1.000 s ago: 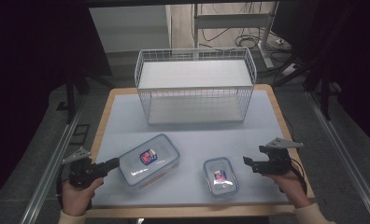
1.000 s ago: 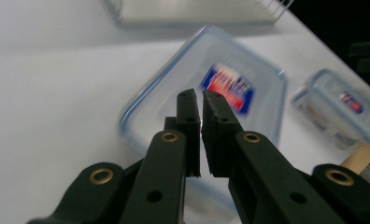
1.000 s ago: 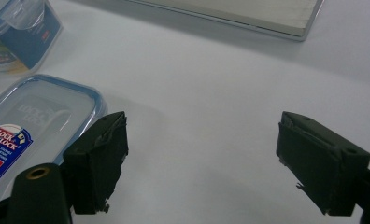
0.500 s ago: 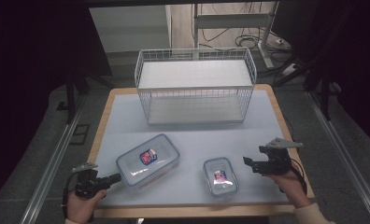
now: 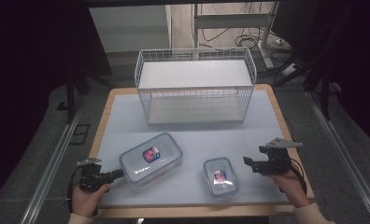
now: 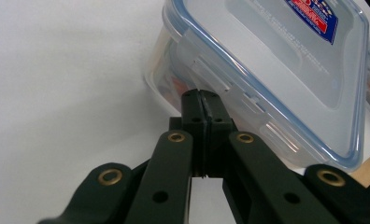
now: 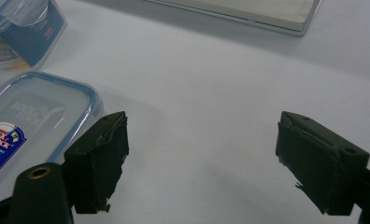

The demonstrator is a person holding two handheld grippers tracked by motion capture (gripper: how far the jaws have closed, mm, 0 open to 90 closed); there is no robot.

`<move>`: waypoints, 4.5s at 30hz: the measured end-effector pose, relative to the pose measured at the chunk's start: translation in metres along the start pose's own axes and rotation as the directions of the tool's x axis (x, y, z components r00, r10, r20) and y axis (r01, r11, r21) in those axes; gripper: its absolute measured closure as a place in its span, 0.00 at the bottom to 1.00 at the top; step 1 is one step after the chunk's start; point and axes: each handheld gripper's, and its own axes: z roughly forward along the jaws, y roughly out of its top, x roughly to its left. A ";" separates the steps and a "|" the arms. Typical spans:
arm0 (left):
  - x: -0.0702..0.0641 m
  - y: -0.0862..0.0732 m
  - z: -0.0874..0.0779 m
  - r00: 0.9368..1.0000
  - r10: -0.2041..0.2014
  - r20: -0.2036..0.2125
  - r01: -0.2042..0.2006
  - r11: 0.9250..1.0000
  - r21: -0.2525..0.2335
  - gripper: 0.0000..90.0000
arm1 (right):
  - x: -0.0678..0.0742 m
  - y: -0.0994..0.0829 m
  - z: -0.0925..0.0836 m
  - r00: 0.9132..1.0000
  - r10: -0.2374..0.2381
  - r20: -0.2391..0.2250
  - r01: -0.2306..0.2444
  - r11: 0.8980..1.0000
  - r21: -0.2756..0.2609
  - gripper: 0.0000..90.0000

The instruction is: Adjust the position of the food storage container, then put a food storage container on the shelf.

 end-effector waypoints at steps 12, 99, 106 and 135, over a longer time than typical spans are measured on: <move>-0.011 0.033 0.037 0.999 0.023 0.032 -0.024 0.999 0.023 1.00 | -0.002 -0.001 0.000 1.000 0.006 0.003 -0.006 1.000 0.004 0.19; -0.069 0.086 0.071 0.983 0.080 0.164 -0.074 0.996 -0.041 0.27 | -0.006 0.003 -0.001 0.994 0.092 -0.055 -0.093 0.996 -0.014 0.14; -0.073 0.092 0.074 0.977 0.085 0.197 -0.079 0.996 -0.038 0.23 | -0.004 0.012 0.002 0.987 0.115 -0.116 -0.117 0.993 -0.011 0.13; -0.072 0.111 0.142 0.956 -0.026 0.294 0.001 0.996 0.085 0.21 | -0.001 0.060 0.102 0.909 0.293 -0.295 -0.263 0.955 0.139 0.12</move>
